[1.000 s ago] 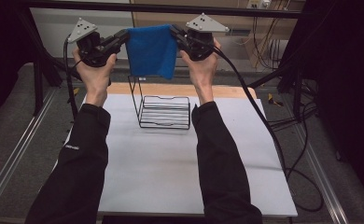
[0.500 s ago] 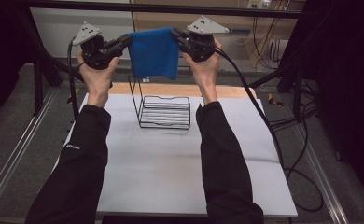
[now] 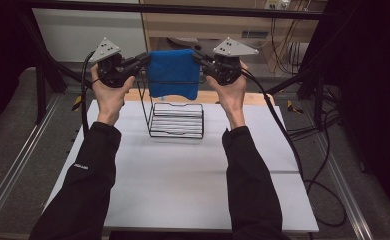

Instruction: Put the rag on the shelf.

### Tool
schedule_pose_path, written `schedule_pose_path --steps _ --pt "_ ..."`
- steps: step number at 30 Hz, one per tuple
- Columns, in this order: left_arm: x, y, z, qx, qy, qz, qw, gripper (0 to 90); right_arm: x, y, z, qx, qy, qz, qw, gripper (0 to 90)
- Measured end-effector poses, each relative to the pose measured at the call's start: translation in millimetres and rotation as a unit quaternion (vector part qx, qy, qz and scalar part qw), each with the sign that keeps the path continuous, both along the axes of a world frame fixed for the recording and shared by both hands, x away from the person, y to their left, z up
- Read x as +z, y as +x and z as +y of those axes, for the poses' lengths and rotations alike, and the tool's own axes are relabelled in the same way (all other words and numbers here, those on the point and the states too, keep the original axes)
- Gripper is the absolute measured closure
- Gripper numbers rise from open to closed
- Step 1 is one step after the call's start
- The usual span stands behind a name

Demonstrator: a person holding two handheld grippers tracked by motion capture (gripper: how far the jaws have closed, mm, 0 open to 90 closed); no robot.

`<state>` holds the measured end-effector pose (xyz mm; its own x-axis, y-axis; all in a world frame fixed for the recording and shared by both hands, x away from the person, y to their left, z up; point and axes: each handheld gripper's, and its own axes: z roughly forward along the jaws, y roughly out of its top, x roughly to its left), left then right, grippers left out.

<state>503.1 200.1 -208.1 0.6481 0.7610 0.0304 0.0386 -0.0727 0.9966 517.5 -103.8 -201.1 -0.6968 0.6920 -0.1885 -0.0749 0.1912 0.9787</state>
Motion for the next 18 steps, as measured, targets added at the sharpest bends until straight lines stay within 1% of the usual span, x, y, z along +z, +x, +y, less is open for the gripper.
schedule_pose_path --steps 3,5,6,10,14,18 --pt "-1.0 -5.2 2.6 -0.005 -0.002 0.003 1.0000 85.3 -2.6 -8.1 1.0 0.005 0.000 0.010 0.9999 84.5" --pt "-2.6 -7.6 4.7 -0.009 -0.003 0.007 0.9999 85.3 -3.8 -15.2 1.5 0.014 0.014 0.019 0.9996 84.4" --pt "-3.3 -9.0 5.9 -0.012 -0.002 0.010 0.9999 85.3 -3.8 -15.2 1.5 0.014 0.014 0.019 0.9996 84.4" --pt "-5.1 -12.9 8.5 -0.020 -0.009 0.013 0.9997 85.2 -5.1 -20.8 1.1 0.019 0.018 0.029 0.9992 84.4" --pt "-4.9 -17.2 10.1 -0.027 -0.001 0.015 0.9995 85.1 -4.5 -23.7 0.6 0.023 0.018 0.030 0.9991 84.4" --pt "-10.2 -19.4 11.8 -0.028 0.007 0.024 0.9993 84.9 -6.4 -28.4 1.8 0.026 0.008 0.035 0.9990 84.2"
